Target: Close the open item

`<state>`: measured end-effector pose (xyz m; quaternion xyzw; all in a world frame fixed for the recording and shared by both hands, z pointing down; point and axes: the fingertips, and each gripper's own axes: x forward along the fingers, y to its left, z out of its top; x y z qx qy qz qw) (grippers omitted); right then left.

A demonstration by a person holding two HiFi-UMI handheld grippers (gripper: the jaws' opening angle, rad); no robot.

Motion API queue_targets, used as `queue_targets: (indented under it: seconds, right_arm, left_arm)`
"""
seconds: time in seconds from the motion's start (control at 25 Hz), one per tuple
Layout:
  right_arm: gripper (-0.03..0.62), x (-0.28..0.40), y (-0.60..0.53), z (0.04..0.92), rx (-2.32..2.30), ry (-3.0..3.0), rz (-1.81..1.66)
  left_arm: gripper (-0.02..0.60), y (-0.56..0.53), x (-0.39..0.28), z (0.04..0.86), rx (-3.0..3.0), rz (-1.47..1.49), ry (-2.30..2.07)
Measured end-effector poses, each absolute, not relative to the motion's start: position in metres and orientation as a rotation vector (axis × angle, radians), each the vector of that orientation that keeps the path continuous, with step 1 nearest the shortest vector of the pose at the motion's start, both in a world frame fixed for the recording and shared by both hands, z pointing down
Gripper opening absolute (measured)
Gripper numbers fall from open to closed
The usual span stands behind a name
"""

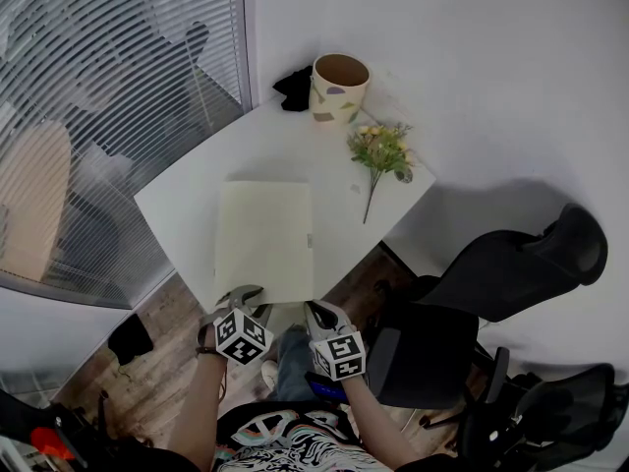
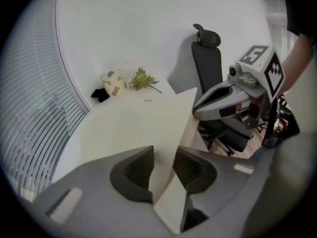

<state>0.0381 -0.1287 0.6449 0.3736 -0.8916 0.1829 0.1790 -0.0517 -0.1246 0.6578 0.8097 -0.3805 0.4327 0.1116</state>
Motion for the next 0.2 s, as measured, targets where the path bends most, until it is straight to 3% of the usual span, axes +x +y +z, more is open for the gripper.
queue_targets:
  seconds: [0.2]
  right_arm:
    - [0.000, 0.0387, -0.1294, 0.6453, 1.056, -2.521, 0.515]
  left_arm:
    - [0.169, -0.1257, -0.0513, 0.6577, 2.377, 1.268, -1.119]
